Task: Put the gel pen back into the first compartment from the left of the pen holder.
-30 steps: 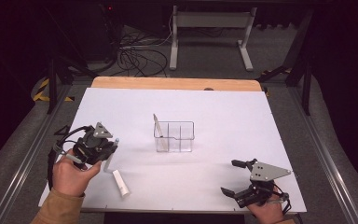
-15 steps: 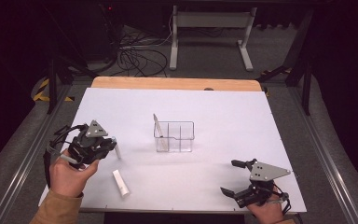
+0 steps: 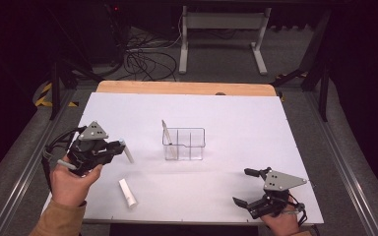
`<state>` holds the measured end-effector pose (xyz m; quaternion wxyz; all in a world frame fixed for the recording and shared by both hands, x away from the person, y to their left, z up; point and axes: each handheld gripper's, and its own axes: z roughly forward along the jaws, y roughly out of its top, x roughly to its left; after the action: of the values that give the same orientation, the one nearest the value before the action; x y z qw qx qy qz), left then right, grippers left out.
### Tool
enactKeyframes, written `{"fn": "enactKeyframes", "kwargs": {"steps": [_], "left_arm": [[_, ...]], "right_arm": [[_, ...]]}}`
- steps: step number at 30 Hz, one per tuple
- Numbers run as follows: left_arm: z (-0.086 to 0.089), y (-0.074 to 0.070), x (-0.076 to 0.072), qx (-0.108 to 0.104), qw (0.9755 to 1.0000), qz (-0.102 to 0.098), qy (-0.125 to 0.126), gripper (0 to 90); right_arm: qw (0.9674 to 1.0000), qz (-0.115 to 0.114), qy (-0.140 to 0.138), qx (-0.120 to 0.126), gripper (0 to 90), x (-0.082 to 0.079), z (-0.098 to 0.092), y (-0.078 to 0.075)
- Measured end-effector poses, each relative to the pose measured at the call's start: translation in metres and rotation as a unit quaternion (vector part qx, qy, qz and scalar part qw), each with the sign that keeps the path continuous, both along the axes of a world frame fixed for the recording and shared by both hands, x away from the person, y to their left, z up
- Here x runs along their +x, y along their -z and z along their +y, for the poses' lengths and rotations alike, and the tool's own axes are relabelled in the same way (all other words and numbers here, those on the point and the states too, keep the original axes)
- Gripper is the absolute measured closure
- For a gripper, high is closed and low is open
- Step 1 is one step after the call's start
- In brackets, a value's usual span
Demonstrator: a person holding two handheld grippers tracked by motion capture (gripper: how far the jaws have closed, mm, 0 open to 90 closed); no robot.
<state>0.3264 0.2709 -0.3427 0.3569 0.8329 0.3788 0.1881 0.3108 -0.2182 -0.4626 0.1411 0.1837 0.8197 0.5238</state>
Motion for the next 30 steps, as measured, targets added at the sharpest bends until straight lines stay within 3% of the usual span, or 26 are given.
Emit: {"fn": "enactKeyframes", "kwargs": {"steps": [16,30], "left_arm": [[-0.003,-0.014,0.001,-0.035,0.9991,-0.002,0.025,78.3],[-0.021,-0.033,0.01,-0.043,0.9976,-0.009,0.053,78.3]], "right_arm": [[1.0,0.0,0.0,0.002,2.7,0.0,-0.001,0.0],[1.0,0.0,0.0,0.003,2.7,0.0,0.0,0.0]]}}
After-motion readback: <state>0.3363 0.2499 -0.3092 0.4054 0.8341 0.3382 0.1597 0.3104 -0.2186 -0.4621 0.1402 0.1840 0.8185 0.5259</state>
